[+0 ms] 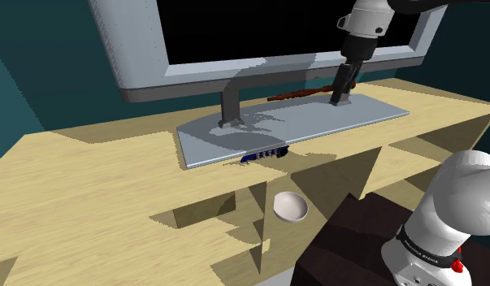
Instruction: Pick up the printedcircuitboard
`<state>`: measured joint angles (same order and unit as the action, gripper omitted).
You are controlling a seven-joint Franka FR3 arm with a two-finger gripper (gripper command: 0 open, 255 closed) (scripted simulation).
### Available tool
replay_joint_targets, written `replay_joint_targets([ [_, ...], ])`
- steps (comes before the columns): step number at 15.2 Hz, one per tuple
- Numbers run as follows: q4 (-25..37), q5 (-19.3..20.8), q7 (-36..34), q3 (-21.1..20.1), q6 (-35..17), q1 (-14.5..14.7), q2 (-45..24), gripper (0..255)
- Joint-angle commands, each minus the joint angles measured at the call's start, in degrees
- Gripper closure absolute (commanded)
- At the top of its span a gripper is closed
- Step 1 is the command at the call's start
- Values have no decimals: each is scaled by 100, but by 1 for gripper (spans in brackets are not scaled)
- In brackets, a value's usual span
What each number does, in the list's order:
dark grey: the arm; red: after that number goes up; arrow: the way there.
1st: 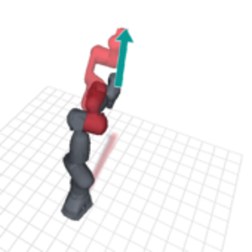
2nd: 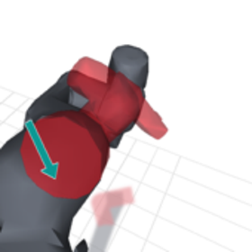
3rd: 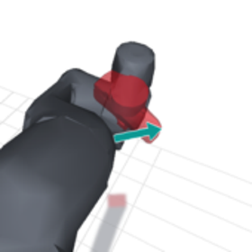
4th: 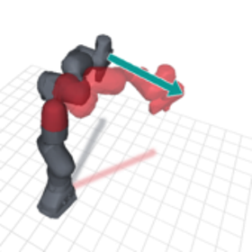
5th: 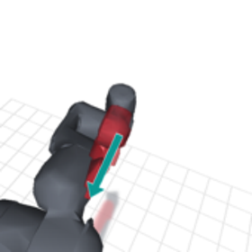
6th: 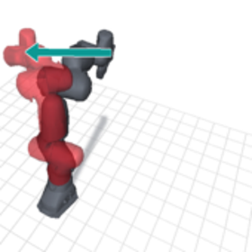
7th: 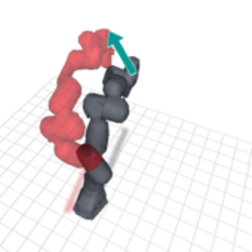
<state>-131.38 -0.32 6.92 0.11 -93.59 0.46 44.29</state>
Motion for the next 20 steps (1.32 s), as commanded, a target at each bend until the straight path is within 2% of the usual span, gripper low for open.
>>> replay_joint_targets([
  [1, 0, 0, 0, 0, 0, 0, 0, 0],
  [7, -601, -102, -423, -812, -1194, 326, 142, 0],
  [13, -1000, -48, -929, -1707, -2424, 562, -3, 0],
  [17, -1139, 124, -1347, -2378, -3243, 588, -252, 0],
  [20, -1172, 355, -1724, -2944, -3836, 493, -501, 0],
])
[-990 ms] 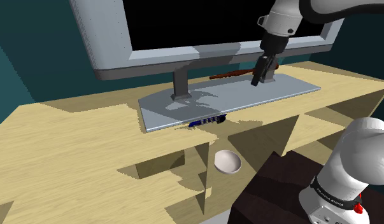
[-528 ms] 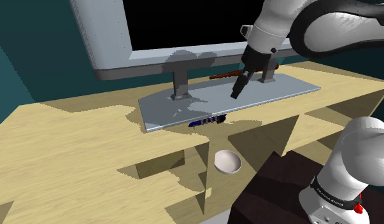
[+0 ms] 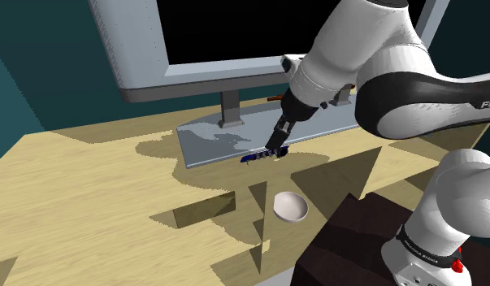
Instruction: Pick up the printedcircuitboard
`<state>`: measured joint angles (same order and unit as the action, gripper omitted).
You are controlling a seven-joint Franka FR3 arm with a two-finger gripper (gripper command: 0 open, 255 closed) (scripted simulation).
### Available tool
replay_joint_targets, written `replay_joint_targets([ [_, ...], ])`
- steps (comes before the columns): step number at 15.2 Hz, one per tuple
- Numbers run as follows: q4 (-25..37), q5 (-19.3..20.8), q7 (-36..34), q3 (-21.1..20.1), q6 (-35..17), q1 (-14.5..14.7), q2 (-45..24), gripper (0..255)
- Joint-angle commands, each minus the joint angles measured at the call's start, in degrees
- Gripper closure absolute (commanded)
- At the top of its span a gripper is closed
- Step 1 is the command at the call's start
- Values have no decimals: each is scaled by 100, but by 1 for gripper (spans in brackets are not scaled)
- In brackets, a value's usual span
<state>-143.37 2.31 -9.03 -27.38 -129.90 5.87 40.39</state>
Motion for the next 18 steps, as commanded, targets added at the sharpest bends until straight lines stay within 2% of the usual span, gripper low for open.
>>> replay_joint_targets([
  [1, 30, 192, -271, -400, -396, -109, -202, 0],
  [3, 47, 341, -466, -679, -636, -211, -324, 0],
  [10, -389, 432, -732, -925, -1212, -326, -467, 0],
  [12, -389, 432, -731, -925, -1212, -325, -467, 0],
  [13, -392, 434, -731, -925, -1220, -329, -471, 255],
  [18, -405, 432, -732, -924, -1227, -325, -466, 255],
])
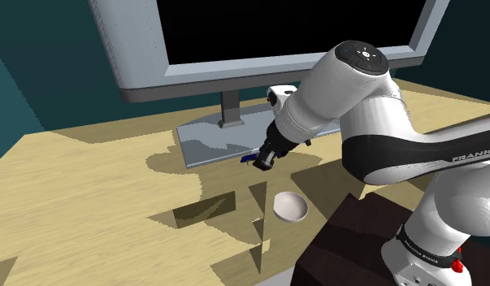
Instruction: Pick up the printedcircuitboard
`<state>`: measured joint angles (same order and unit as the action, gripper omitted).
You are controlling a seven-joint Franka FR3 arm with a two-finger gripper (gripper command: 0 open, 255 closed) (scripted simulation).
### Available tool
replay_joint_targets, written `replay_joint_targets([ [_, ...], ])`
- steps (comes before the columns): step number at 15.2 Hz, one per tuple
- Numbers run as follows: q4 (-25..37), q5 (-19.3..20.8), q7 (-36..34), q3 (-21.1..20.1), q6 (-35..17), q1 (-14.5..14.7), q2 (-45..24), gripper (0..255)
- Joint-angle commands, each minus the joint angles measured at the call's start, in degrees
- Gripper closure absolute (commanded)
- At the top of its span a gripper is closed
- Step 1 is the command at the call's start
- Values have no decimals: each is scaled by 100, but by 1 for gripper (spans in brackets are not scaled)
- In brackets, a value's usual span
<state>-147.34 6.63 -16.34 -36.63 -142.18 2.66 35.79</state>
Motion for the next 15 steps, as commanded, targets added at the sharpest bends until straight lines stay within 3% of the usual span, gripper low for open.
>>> replay_joint_targets([
  [1, -8, 0, -1, 0, 2, -2, -4, 255],
  [4, 9, 1, 0, -1, 16, -4, -7, 255],
  [15, 661, -118, 372, 333, 845, 136, 177, 255],
])
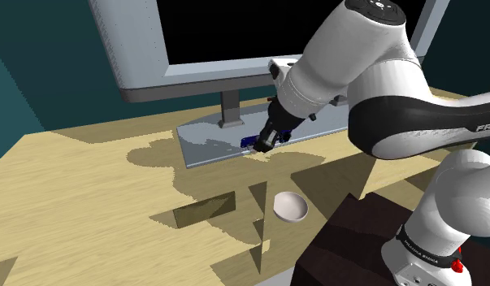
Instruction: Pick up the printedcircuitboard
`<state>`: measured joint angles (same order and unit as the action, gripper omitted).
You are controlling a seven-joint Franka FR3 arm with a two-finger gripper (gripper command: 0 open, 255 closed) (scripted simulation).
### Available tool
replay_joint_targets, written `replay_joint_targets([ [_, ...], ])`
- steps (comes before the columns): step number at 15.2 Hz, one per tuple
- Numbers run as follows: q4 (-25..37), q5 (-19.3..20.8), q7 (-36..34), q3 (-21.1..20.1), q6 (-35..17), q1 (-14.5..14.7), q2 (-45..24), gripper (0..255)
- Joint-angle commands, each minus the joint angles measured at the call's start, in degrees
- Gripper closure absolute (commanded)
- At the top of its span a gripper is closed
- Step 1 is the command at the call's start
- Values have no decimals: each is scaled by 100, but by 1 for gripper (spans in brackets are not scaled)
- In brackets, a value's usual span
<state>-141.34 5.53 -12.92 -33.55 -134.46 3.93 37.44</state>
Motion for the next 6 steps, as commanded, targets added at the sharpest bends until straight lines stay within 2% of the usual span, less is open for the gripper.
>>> replay_joint_targets([
  [1, 126, -14, 59, 50, 146, 14, 21, 255],
  [6, 339, -29, 147, 120, 375, 25, 40, 255],
])
